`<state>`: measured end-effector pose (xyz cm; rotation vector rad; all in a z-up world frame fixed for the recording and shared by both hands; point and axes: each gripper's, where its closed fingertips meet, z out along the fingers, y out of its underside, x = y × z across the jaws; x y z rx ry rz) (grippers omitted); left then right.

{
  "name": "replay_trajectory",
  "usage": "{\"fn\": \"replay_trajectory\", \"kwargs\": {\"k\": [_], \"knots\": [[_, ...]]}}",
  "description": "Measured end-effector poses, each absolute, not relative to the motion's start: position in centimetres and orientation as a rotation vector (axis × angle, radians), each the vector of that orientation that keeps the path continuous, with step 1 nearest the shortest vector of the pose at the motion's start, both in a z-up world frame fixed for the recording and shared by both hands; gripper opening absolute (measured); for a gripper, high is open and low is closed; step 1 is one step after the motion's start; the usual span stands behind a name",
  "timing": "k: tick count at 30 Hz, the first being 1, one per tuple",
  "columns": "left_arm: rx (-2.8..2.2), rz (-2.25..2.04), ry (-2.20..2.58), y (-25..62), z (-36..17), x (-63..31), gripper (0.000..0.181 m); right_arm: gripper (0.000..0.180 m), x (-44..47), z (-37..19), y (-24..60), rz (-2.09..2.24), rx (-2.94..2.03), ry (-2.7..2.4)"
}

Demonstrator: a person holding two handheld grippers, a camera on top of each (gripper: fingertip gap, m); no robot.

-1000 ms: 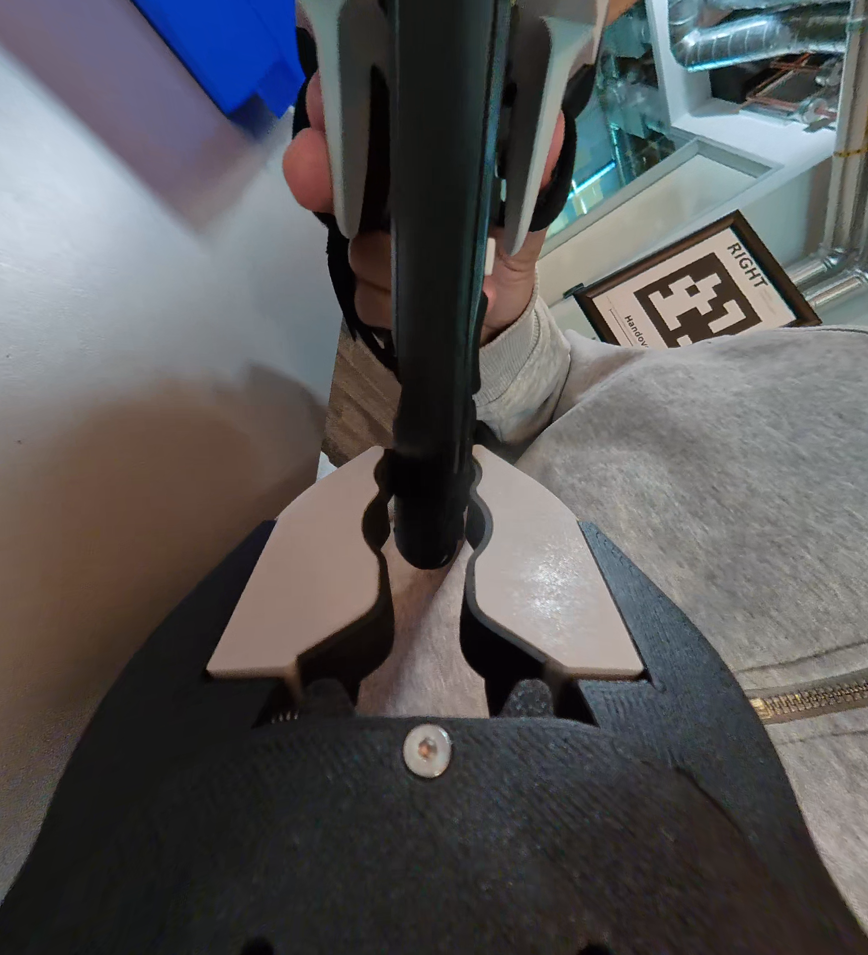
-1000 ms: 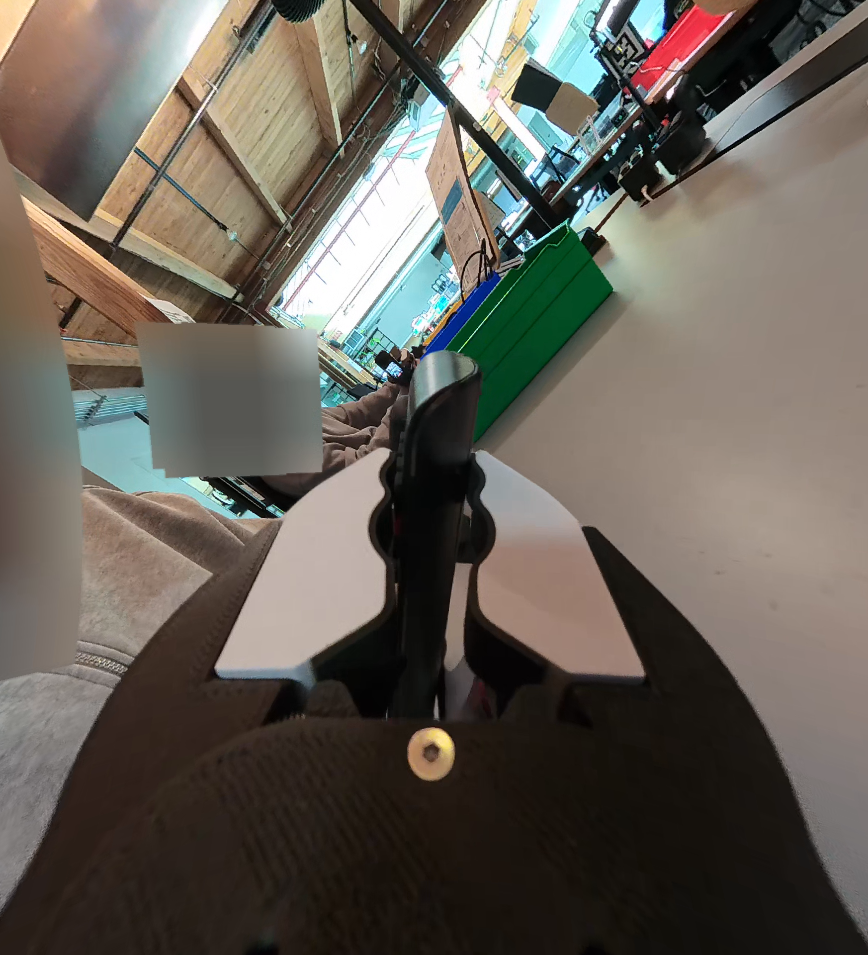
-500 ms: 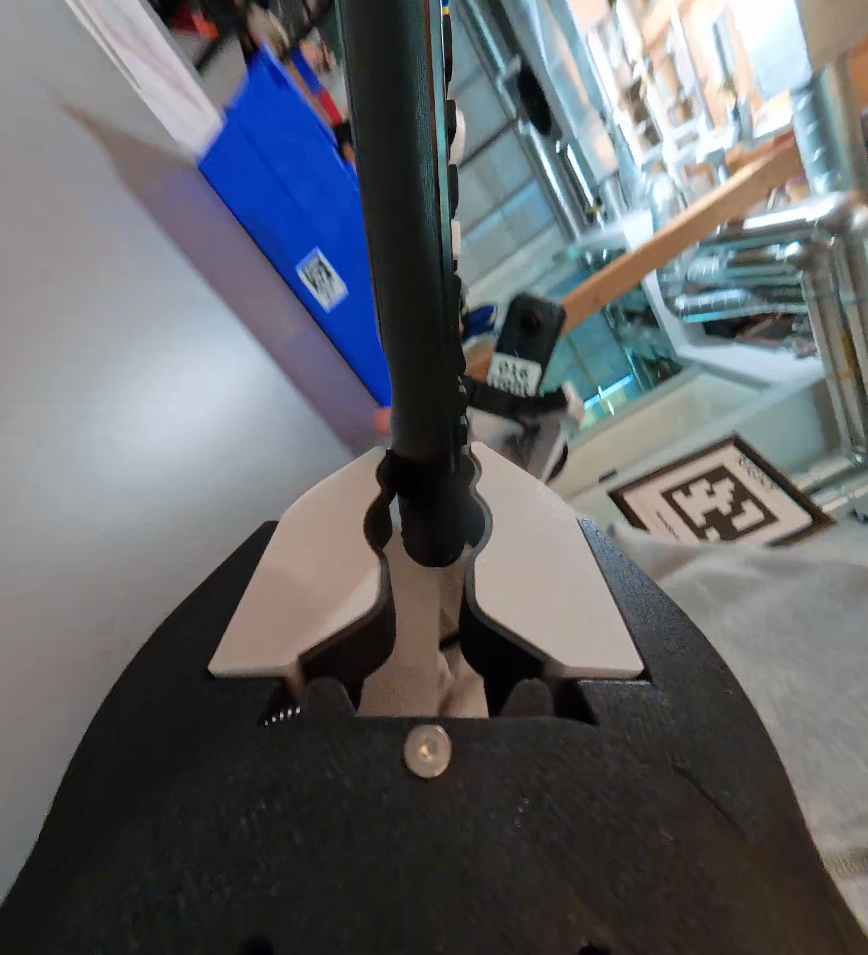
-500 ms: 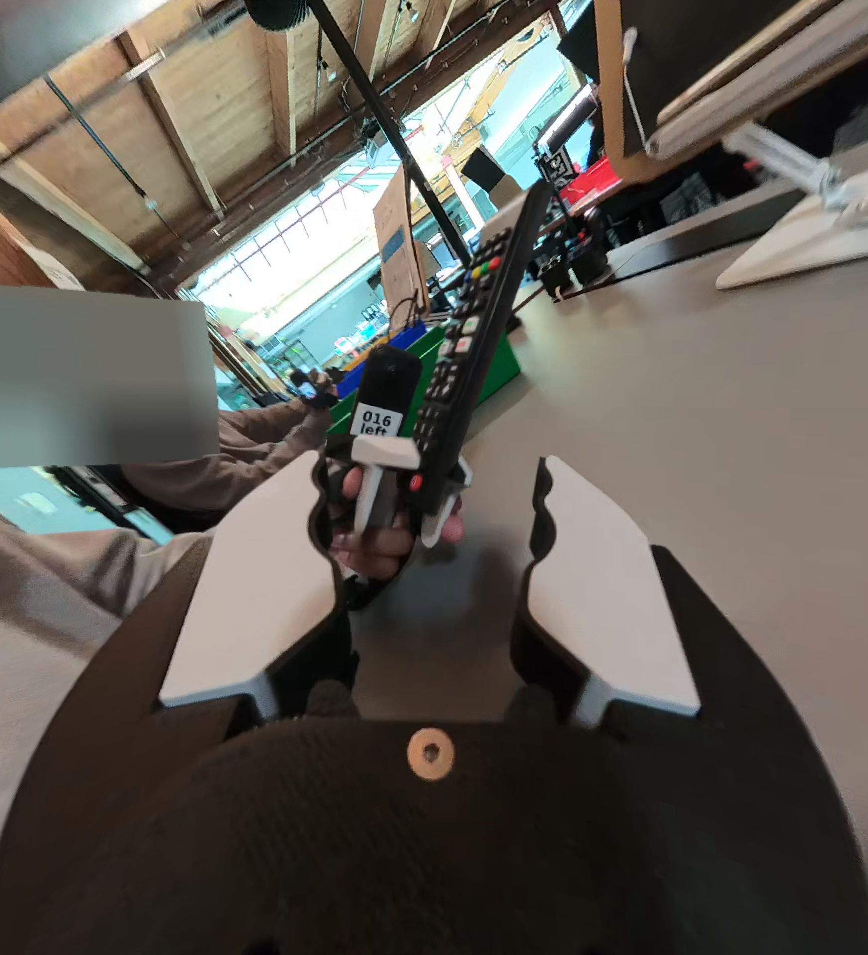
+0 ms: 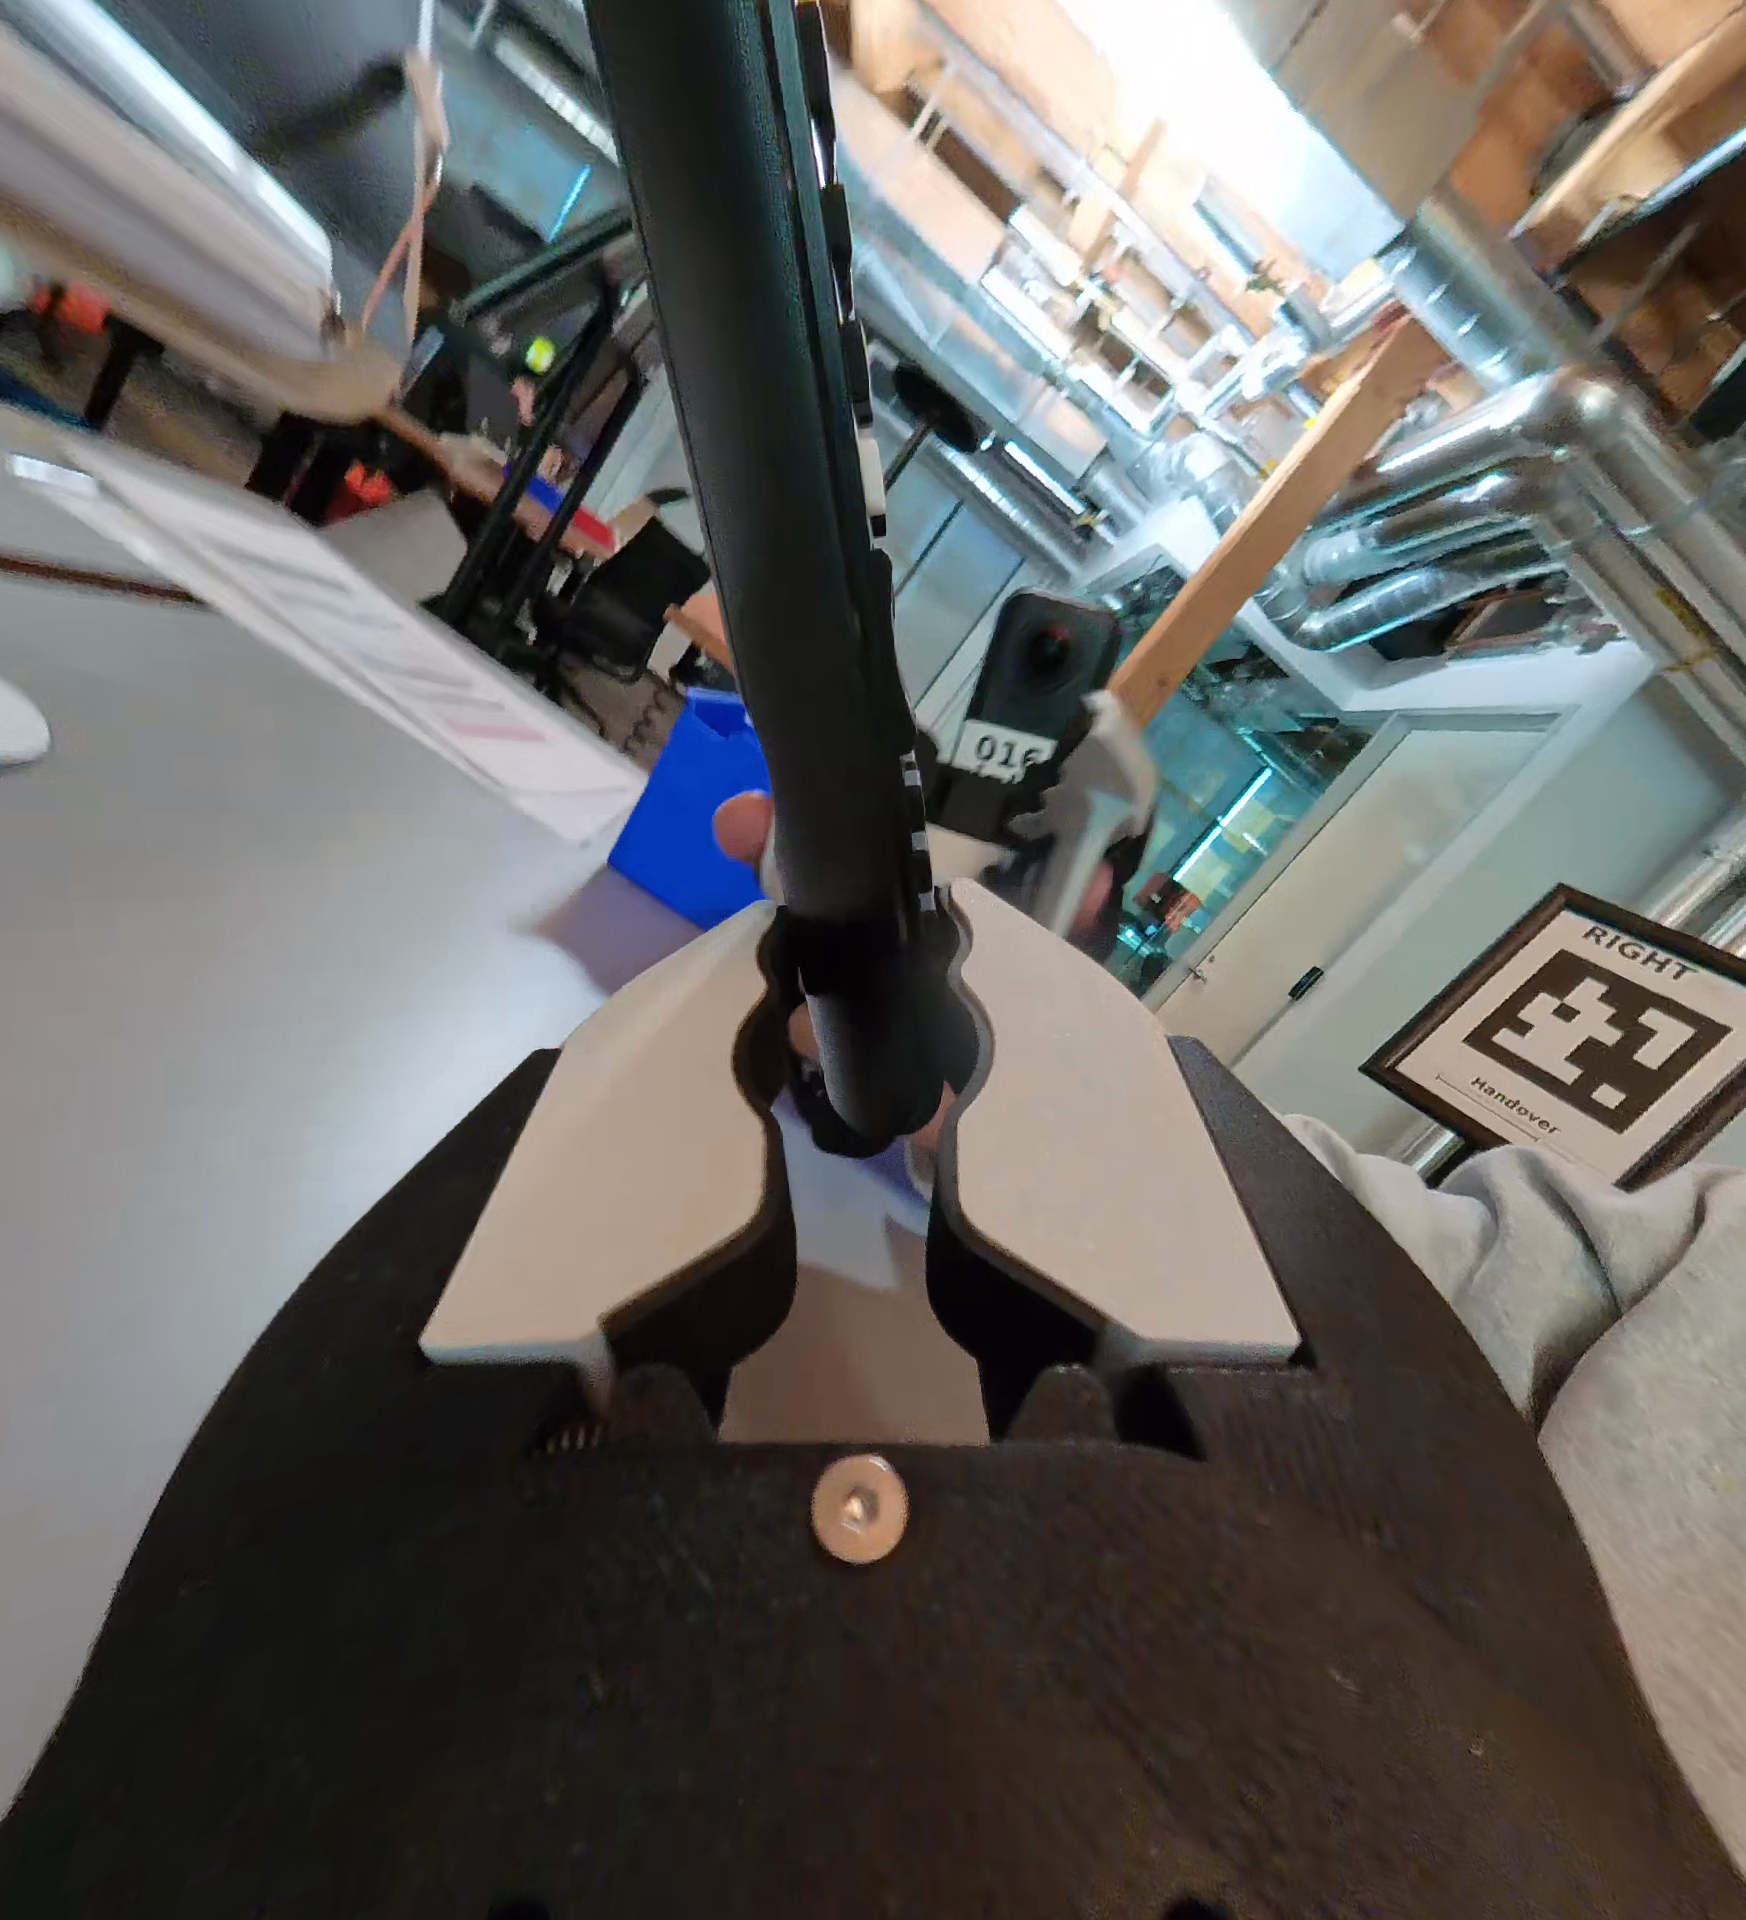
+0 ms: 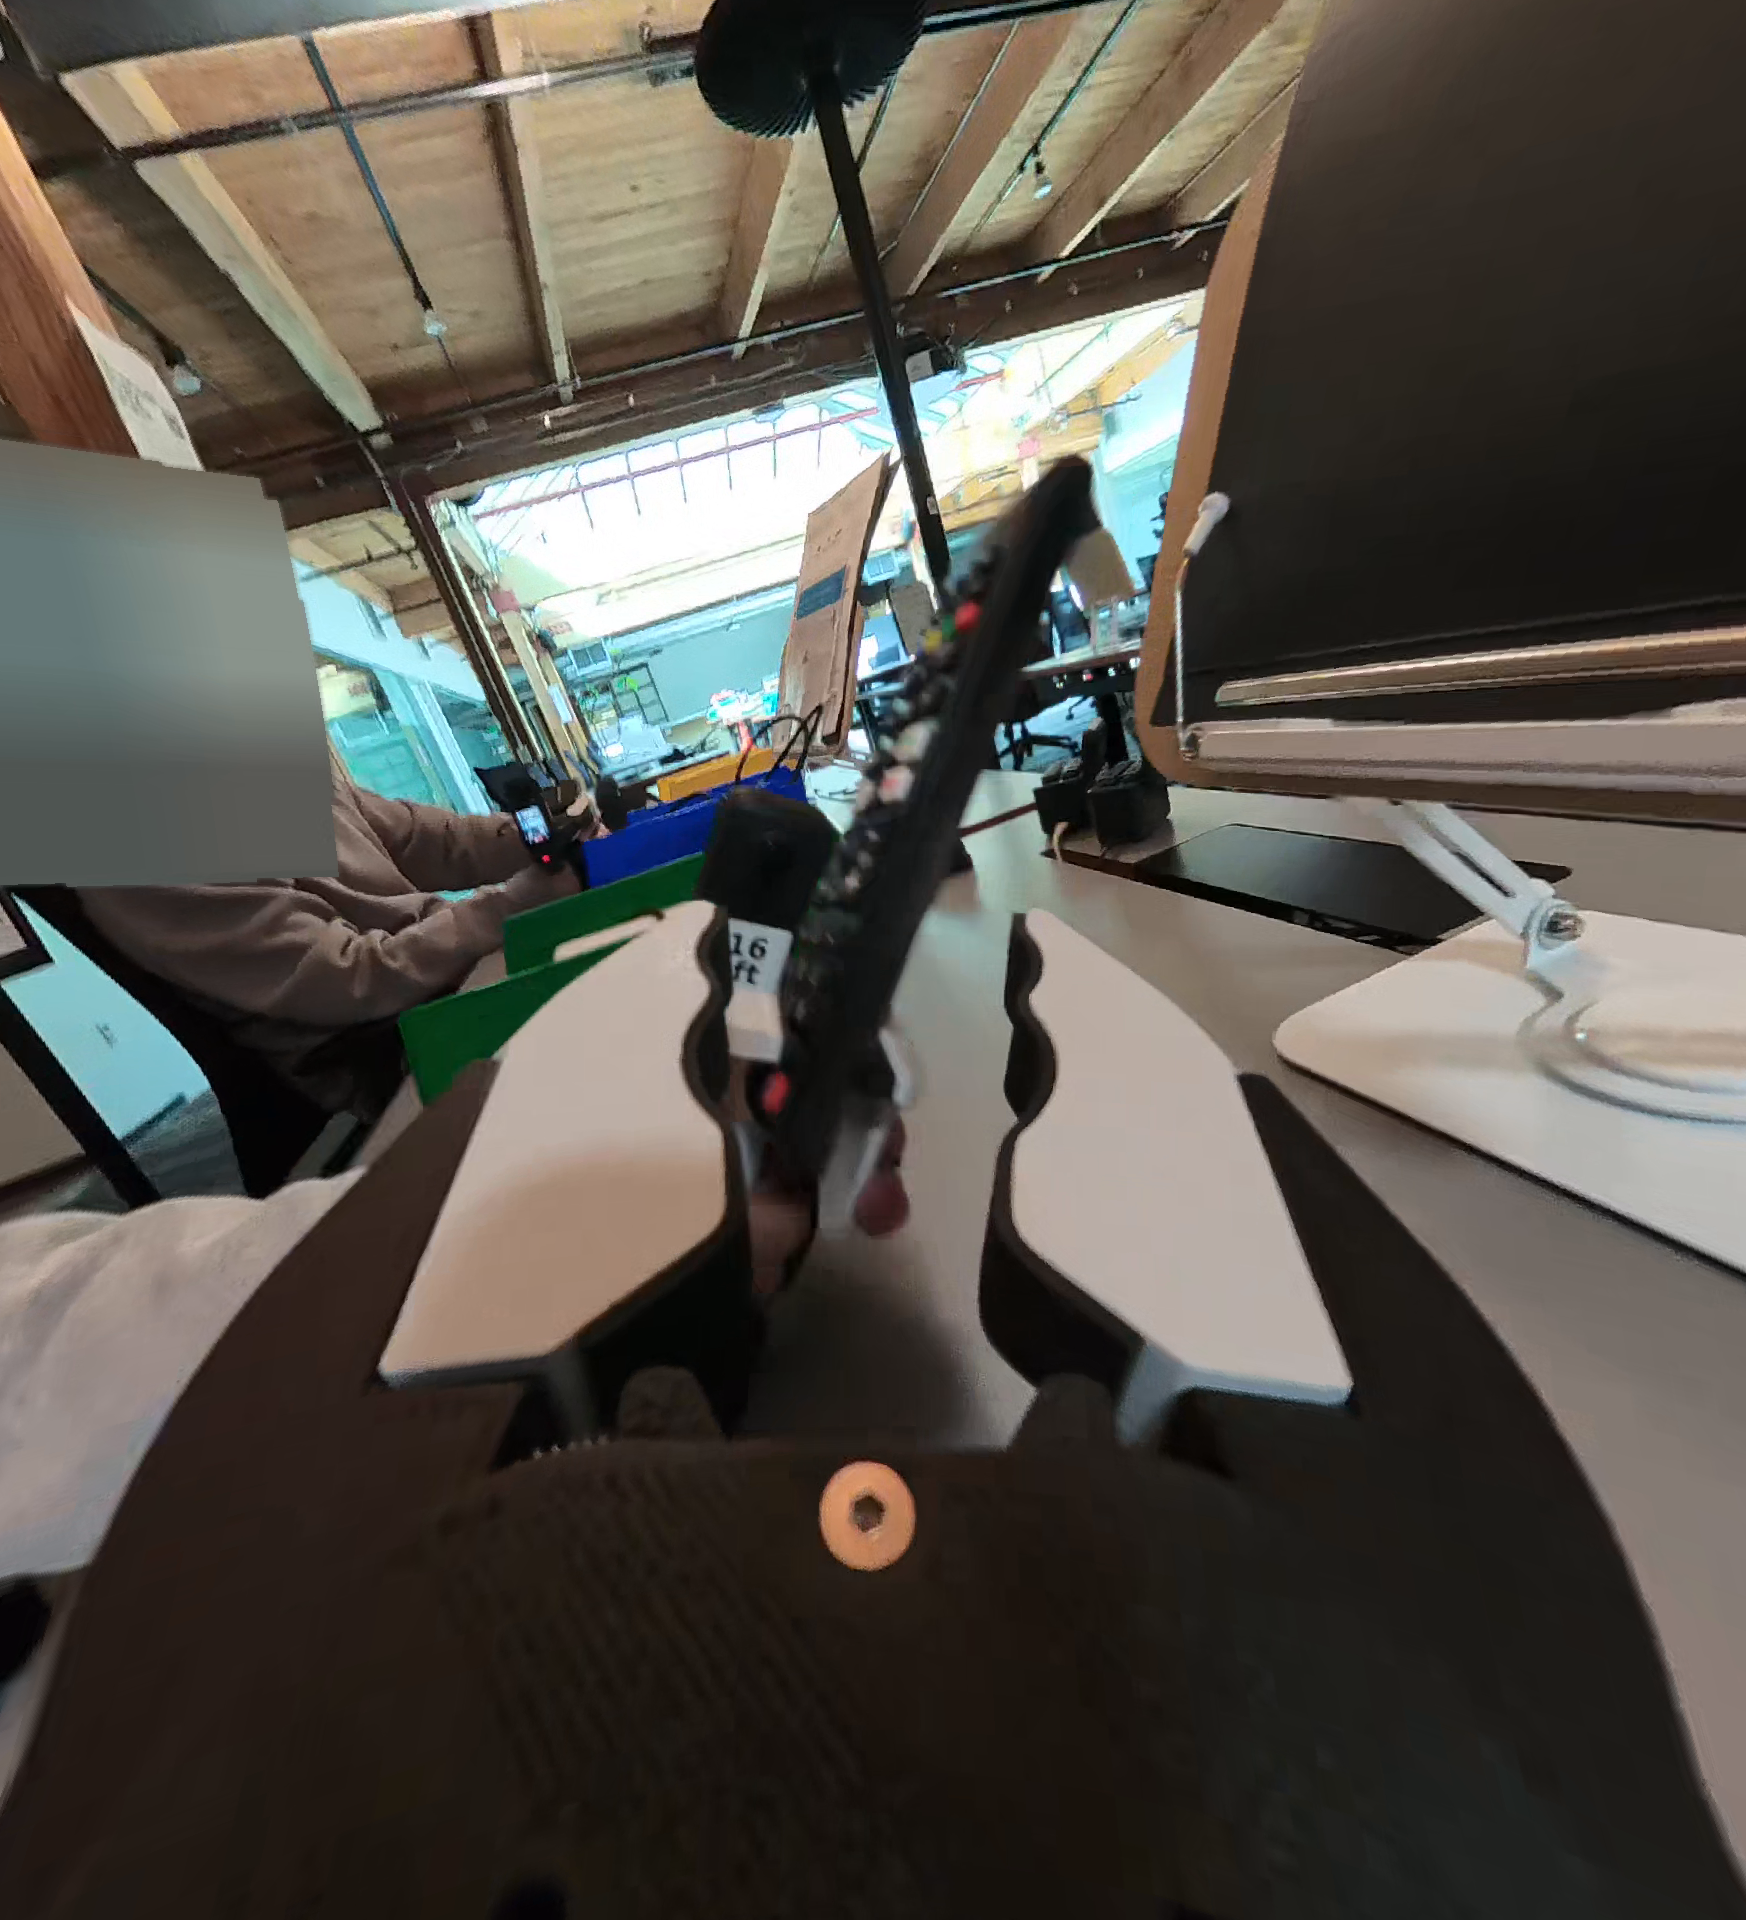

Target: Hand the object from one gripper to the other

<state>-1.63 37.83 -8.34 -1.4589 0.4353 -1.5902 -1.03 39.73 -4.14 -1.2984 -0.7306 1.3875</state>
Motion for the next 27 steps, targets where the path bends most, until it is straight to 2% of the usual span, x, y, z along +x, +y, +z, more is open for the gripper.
{"fn": "replay_trajectory", "kwargs": {"k": [5,7,13,19,22,24,27], "knots": [[-1.406,-1.511,0.491,39.0,-6.7,-3.3,0.026,0.046,-0.3,-4.7,42.5,1.366,-1.239,-0.783],[-1.484,-1.403,0.539,38.6,-7.8,-4.1,0.025,0.053,0.0,-5.1,43.3,1.408,-1.239,-0.747],[-1.575,-1.257,0.598,38.8,-9.0,-4.8,0.025,0.052,-0.2,-5.8,42.4,1.592,-1.264,-0.71],[-1.651,-1.284,0.678,38.3,-11.3,-2.3,0.025,0.056,-2.3,-6.2,40.2,1.555,-1.3,-0.85],[-1.635,-1.315,0.733,37.4,-11.3,-0.9,0.025,0.046,-3.3,-6.5,39.7,1.537,-1.344,-0.88],[-1.639,-1.319,0.76,37.1,-11.4,-0.1,0.025,0.03,-3.6,-7.0,39.2,1.522,-1.356,-0.931],[-1.628,-1.337,0.753,37.0,-11.2,0.2,0.025,0.026,-3.6,-6.8,38.9,1.557,-1.35,-0.934]]}}
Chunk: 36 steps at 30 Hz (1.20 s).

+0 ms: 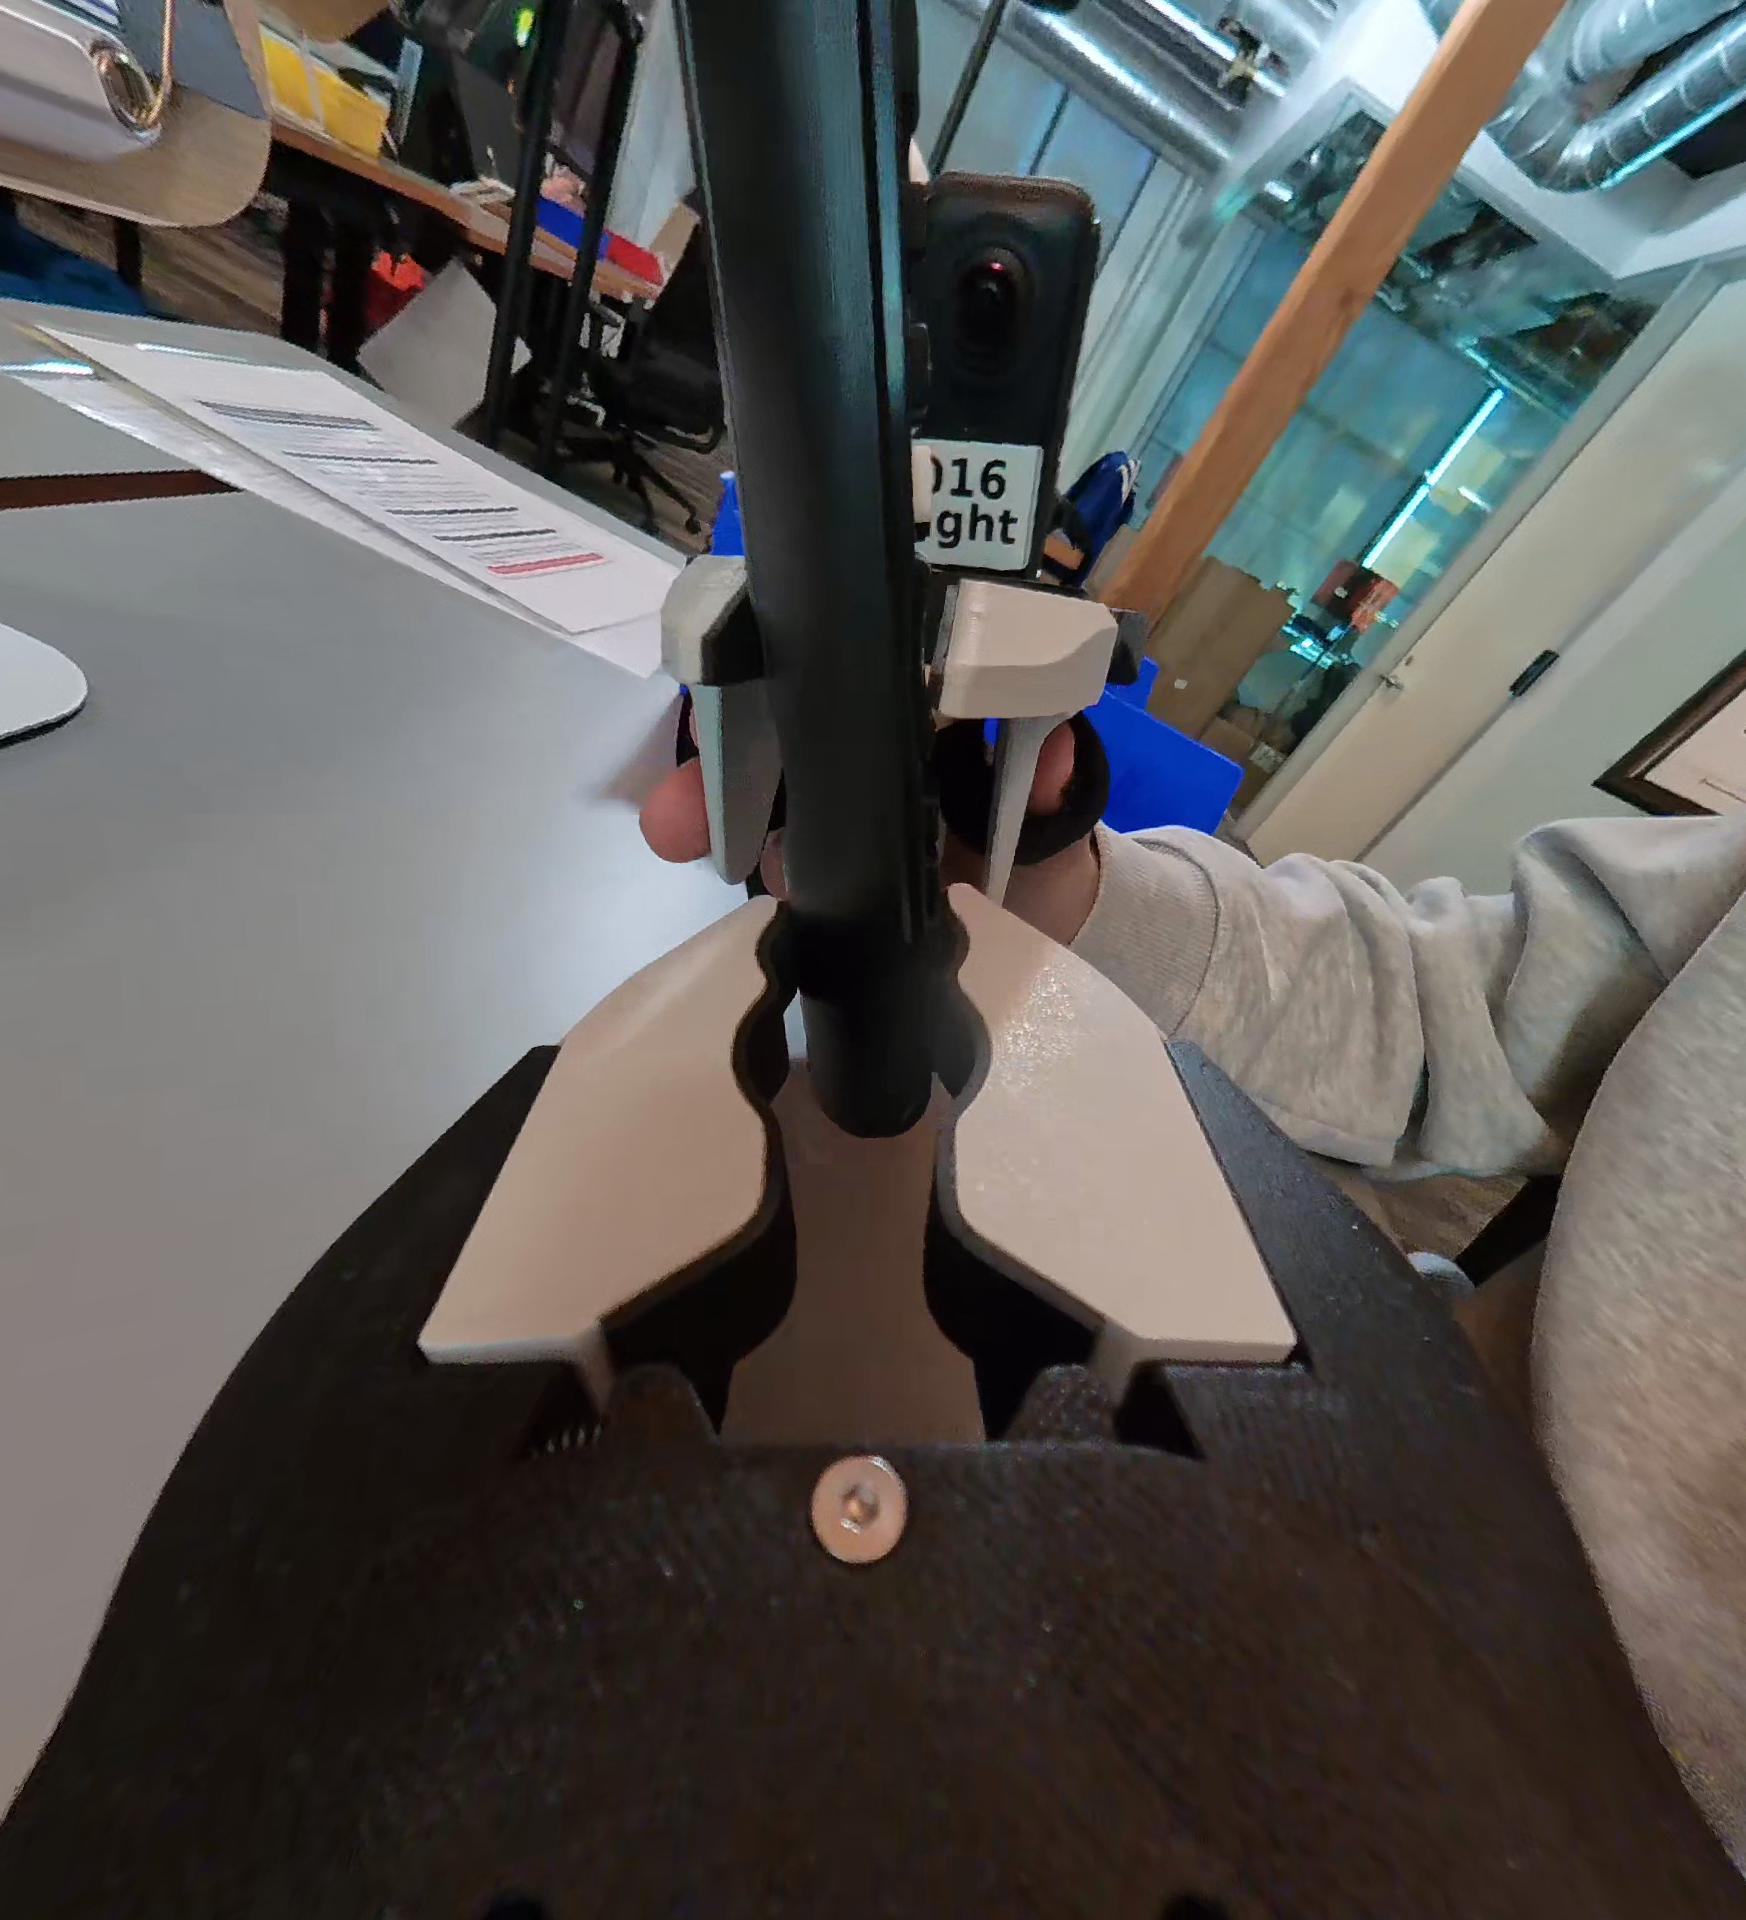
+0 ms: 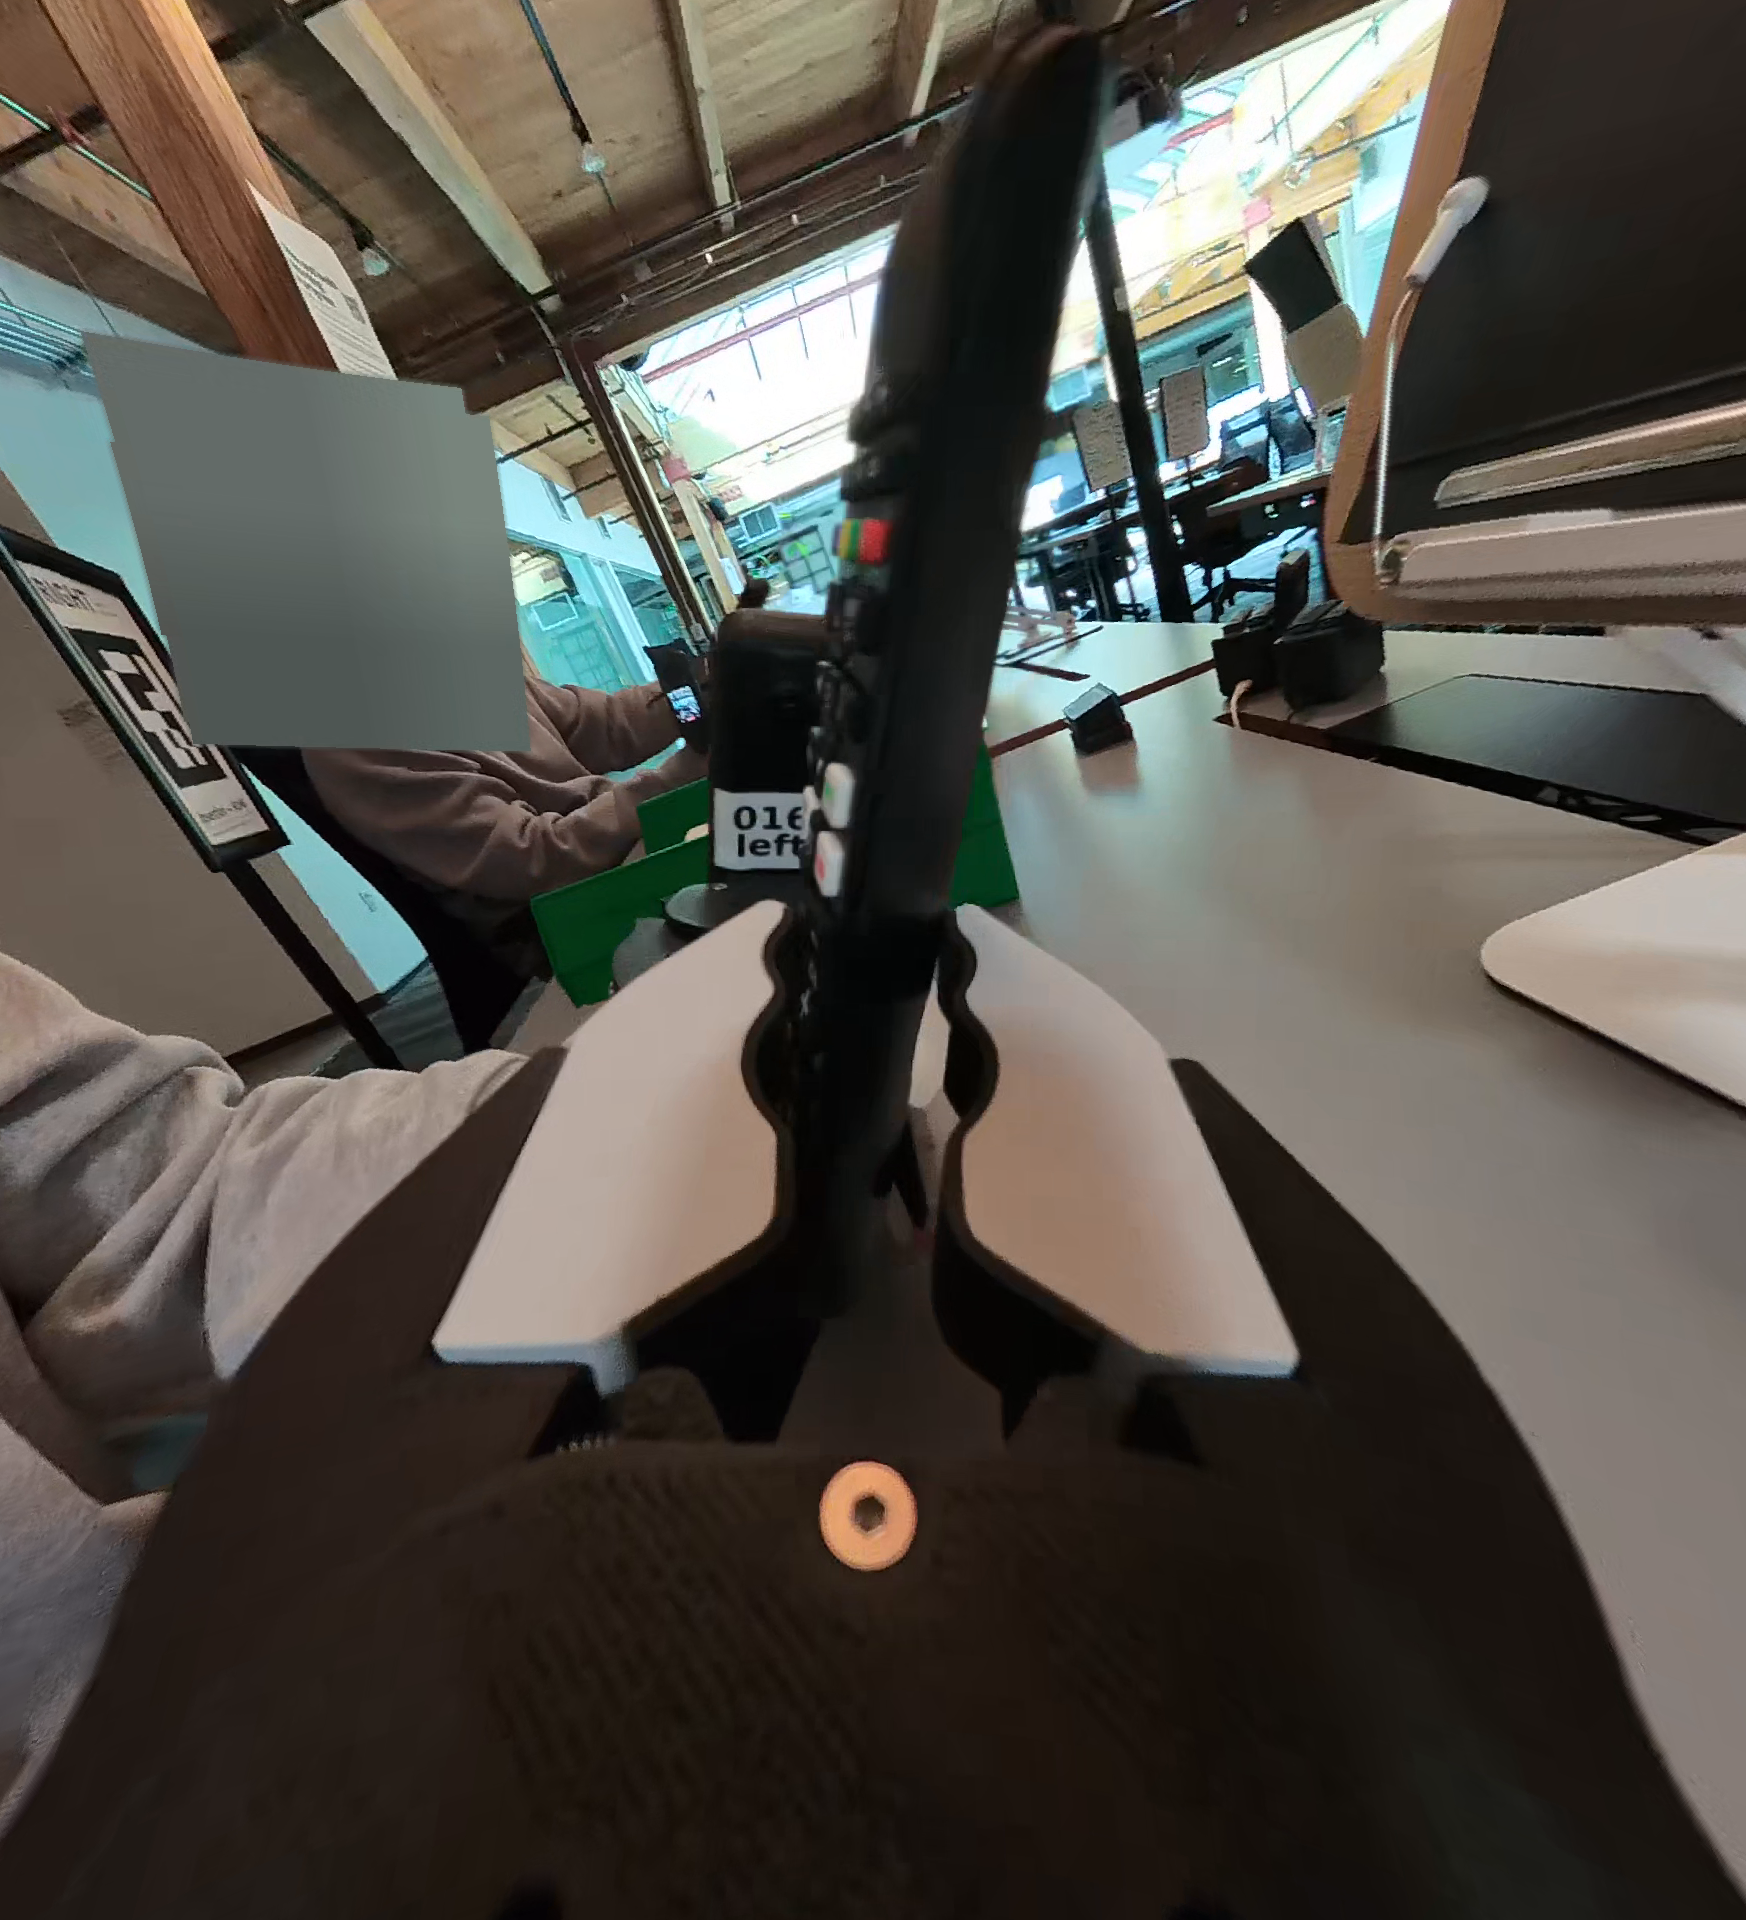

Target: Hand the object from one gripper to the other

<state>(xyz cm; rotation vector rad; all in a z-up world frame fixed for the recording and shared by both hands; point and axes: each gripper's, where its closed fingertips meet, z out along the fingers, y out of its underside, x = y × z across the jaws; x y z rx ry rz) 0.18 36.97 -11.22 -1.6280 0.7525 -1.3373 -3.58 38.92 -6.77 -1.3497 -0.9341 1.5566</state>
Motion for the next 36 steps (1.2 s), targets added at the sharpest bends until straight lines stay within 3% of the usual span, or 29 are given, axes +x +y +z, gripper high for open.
{"fn": "replay_trajectory", "kwargs": {"k": [3,6,9,17,23,27,31,36], "knots": [[-1.613,-1.318,0.718,37.4,-11.0,-0.2,0.027,0.025,-3.4,-6.6,39.0,1.583,-1.347,-0.918],[-1.576,-1.276,0.652,38.2,-10.3,-1.1,0.06,0.025,-3.4,-7.1,39.1,1.535,-1.365,-0.945],[-1.503,-1.333,0.565,38.4,-8.4,-2.5,0.069,0.025,-3.8,-7.6,38.6,1.516,-1.37,-0.992],[-1.335,-1.219,0.512,36.9,-2.9,-5.4,0.056,0.024,-6.0,-9.6,35.8,1.412,-1.389,-1.211],[-1.391,-1.06,0.586,36.4,-3.0,-4.8,0.048,0.024,-6.7,-9.8,34.2,1.43,-1.345,-1.287],[-1.407,-1.02,0.635,36.4,-3.8,-4.5,0.03,0.024,-6.9,-9.8,33.8,1.434,-1.33,-1.304],[-1.388,-1.034,0.644,36.2,-3.6,-4.5,0.028,0.026,-6.8,-9.5,33.9,1.442,-1.299,-1.282],[-1.405,-0.922,0.594,37.2,-3.7,-5.6,0.026,0.054,-6.2,-8.3,36.4,1.365,-1.267,-1.1]]}}
